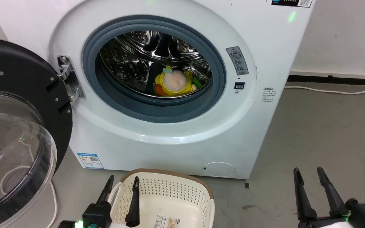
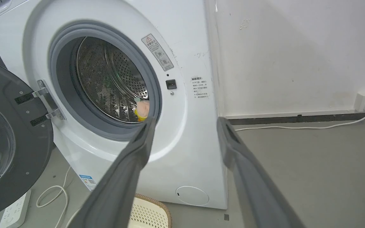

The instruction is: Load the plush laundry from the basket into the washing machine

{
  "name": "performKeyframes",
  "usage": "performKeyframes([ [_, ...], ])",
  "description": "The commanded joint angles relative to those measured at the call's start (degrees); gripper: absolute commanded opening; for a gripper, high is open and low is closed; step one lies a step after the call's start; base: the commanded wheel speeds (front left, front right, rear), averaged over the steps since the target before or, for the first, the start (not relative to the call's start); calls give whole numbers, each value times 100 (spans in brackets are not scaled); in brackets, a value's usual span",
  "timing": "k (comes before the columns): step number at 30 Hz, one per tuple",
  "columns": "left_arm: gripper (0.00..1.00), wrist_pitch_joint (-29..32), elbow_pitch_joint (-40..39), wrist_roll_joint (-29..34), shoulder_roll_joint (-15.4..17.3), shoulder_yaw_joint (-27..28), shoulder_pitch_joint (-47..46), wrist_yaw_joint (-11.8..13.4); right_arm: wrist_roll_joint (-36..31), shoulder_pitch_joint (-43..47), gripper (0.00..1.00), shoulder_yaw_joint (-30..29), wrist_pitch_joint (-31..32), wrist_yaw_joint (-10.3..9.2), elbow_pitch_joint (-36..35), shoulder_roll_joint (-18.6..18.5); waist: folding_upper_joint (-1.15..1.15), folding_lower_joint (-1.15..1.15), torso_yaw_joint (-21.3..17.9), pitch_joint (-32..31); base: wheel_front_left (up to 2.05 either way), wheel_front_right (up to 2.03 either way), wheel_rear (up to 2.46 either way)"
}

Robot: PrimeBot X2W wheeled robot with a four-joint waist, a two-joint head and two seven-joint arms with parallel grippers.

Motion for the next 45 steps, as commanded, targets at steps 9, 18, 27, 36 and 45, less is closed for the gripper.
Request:
performKeyframes([
  [9,0,50,-24,22,-22,47,16,13,-39,-26,0,18,43,0,2,0,0,0,1,10,0,0,0],
  [18,0,144,-84,71,-35,114,2,-19,-128,-64,0,17,137,0,-5,-1,0,0,5,10,0,0,0],
  [27,0,249,-151,127,-50,190,-13,-54,-229,-106,0,16,243,1,-13,-1,0,0,10,11,0,0,0],
  [36,0,354,-218,182,-64,265,-28,-89,-329,-149,0,15,348,1,-21,-2,0,0,14,12,0,0,0],
  [45,0,472,-293,244,-81,349,-45,-128,-440,-196,0,13,466,1,-29,-3,0,0,19,13,0,0,0],
])
